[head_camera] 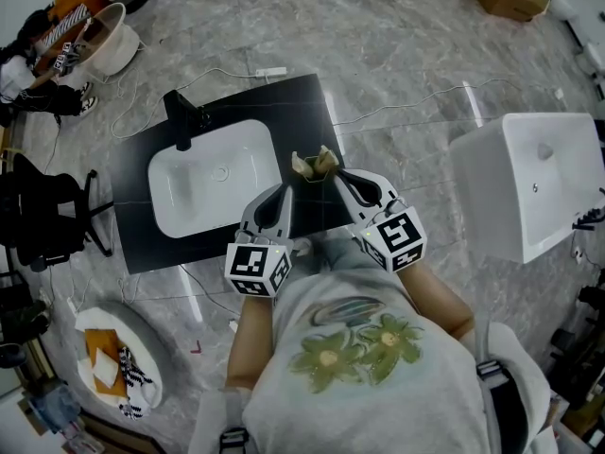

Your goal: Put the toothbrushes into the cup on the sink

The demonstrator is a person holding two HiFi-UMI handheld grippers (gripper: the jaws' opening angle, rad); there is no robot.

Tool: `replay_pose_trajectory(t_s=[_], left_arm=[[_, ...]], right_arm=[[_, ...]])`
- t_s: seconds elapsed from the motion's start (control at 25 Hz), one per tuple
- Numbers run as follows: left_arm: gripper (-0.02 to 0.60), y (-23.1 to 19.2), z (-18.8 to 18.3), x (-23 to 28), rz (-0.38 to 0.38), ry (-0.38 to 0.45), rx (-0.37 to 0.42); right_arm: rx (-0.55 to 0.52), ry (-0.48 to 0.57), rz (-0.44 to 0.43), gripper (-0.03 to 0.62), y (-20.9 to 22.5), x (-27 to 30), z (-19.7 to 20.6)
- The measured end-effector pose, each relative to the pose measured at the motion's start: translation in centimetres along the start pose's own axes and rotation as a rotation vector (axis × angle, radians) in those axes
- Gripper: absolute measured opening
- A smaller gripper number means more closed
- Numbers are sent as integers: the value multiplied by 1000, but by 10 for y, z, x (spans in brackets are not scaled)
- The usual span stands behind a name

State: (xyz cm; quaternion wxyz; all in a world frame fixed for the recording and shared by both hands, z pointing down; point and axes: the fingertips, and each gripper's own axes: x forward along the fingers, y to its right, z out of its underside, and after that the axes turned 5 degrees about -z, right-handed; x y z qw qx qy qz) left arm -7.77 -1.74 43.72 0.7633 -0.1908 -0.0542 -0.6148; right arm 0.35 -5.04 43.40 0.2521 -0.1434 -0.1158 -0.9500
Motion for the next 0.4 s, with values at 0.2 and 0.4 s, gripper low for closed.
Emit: replay_pose_trajectory(t_s=[0.2, 0.4], left_arm=[[18, 4, 6, -4, 6, -23, -32], [18, 10, 14, -8, 4, -42, -62]], right_arm=[[13, -15, 5, 44, -2, -4, 7], [22, -29, 9, 44, -5, -6, 15]])
